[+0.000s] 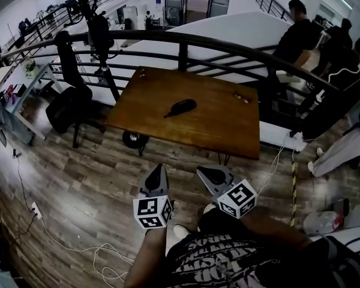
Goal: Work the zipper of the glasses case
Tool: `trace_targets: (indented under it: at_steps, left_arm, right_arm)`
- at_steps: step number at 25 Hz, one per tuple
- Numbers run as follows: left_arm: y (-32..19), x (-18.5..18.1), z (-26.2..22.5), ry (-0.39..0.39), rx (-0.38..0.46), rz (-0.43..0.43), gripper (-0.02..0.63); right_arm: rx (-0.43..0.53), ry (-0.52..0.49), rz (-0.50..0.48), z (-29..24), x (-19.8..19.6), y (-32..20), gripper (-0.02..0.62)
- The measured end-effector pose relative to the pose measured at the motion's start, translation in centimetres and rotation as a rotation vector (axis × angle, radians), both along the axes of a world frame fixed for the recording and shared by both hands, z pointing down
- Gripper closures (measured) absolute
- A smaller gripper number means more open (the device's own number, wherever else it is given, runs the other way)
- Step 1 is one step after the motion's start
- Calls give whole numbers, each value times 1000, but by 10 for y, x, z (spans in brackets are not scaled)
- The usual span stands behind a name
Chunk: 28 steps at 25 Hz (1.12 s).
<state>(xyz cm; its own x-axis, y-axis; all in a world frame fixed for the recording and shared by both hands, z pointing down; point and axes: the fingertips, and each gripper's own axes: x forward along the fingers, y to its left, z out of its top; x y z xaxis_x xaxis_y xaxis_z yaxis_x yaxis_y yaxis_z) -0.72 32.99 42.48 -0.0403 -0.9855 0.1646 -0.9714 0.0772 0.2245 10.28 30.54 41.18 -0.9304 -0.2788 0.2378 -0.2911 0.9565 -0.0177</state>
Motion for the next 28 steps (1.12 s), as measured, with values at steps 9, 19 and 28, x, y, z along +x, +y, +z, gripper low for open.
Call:
trace_targets:
  at_steps: [9, 19, 28]
  left_arm:
    - [-83, -58, 18, -21, -89, -16, 601]
    - [-240, -125, 52, -36, -189, -79, 601]
    - [-323, -141, 64, -61, -233, -47, 601]
  right_arm:
    - [-10, 15, 64, 8, -55, -119, 597]
    - [-29, 103, 96, 66, -83, -316, 597]
    - [-29, 140, 56, 90, -113, -398, 597]
